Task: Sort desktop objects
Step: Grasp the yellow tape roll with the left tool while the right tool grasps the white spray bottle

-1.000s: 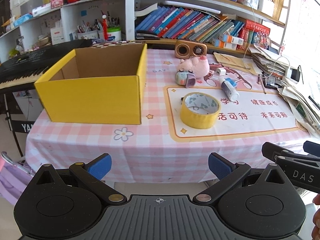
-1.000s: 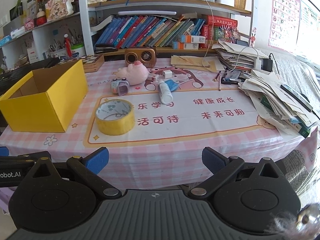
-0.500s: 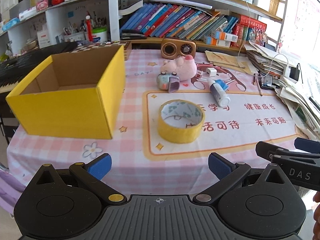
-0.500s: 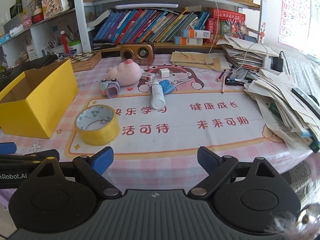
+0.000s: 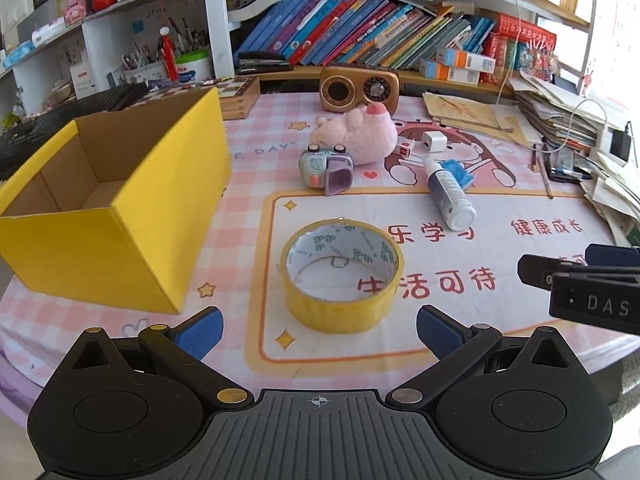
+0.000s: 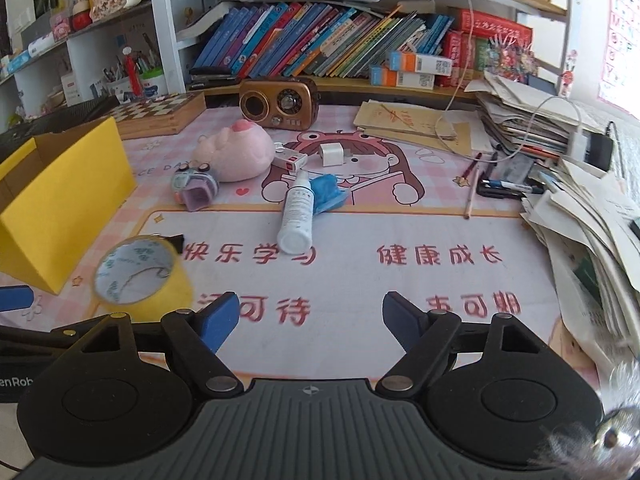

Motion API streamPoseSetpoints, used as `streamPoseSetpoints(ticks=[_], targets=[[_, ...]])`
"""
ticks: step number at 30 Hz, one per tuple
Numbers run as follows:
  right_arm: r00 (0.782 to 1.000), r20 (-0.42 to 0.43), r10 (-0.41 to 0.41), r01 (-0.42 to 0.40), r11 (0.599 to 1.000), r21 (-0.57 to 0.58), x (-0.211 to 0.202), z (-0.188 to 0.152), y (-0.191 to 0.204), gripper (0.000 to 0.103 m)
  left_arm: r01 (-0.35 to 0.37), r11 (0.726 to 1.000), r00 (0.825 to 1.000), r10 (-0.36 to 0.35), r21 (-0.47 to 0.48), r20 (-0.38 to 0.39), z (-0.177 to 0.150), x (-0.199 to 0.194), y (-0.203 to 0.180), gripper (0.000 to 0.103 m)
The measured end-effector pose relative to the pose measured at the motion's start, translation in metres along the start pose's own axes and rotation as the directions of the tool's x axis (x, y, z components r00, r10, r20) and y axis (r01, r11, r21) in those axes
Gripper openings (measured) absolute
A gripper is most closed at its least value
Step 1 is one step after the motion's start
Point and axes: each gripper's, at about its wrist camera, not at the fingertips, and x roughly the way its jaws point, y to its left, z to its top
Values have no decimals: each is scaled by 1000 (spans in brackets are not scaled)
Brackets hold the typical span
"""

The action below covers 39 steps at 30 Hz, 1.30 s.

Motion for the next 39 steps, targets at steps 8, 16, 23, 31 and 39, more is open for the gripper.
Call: streamPoseSetpoints(ticks=[8, 16, 23, 31, 39], targets=[[999, -12, 42, -43, 998, -50, 43, 26, -12, 74, -17, 1000, 1000, 17, -5, 2, 12, 23, -14, 103], [994, -42, 97, -101, 989, -110, 92, 56, -2, 60, -32, 999, 999, 31, -24, -23, 23, 49, -23, 103], [992, -86, 95, -106, 986, -130, 125, 68, 7, 59, -19, 999, 999, 17, -39, -42, 29, 65, -21, 103], [988, -133, 82, -99, 987, -127, 147, 71, 10, 50, -7, 999, 1000, 6, -42, -27, 33, 71, -20, 102], [985, -148, 85, -102, 989, -111, 157, 72, 8, 41, -8, 1000, 999, 7, -26, -44, 32, 78, -23, 98]])
